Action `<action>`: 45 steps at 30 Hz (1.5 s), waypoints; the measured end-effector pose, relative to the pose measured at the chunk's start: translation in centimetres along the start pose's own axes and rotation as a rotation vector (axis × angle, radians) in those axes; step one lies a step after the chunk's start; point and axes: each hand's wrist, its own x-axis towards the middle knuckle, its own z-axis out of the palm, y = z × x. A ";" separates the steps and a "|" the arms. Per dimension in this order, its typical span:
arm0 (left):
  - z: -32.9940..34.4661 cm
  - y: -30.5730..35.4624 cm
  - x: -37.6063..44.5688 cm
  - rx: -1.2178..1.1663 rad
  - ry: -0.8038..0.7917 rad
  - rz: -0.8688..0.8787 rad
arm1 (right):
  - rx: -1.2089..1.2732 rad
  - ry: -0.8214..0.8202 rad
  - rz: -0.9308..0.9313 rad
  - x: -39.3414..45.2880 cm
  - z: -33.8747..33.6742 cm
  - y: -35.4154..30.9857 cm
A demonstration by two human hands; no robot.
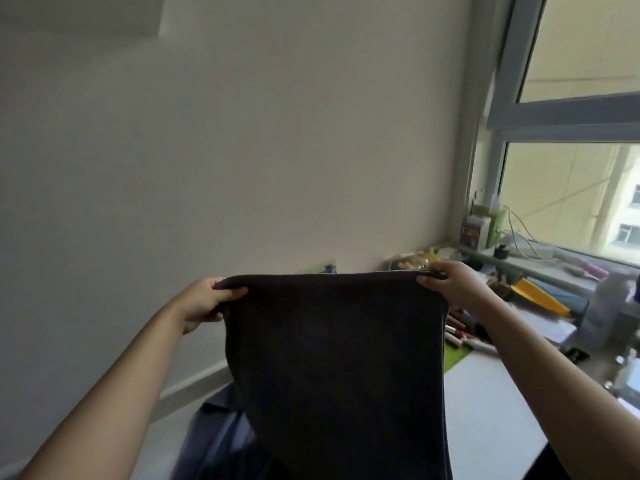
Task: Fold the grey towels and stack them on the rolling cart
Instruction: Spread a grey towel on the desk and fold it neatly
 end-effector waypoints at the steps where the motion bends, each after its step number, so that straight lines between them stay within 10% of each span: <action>1: 0.3 0.1 0.0 -0.074 0.027 0.019 | 0.087 0.037 -0.001 0.2 0.1 -0.1; 13: 1.4 0.8 -0.5 -0.159 0.370 0.297 | -0.013 -0.029 -0.315 1.6 -1.6 0.4; 45: 3.2 2.1 3.1 -0.461 0.604 0.099 | 0.411 0.229 0.036 4.1 -0.9 0.5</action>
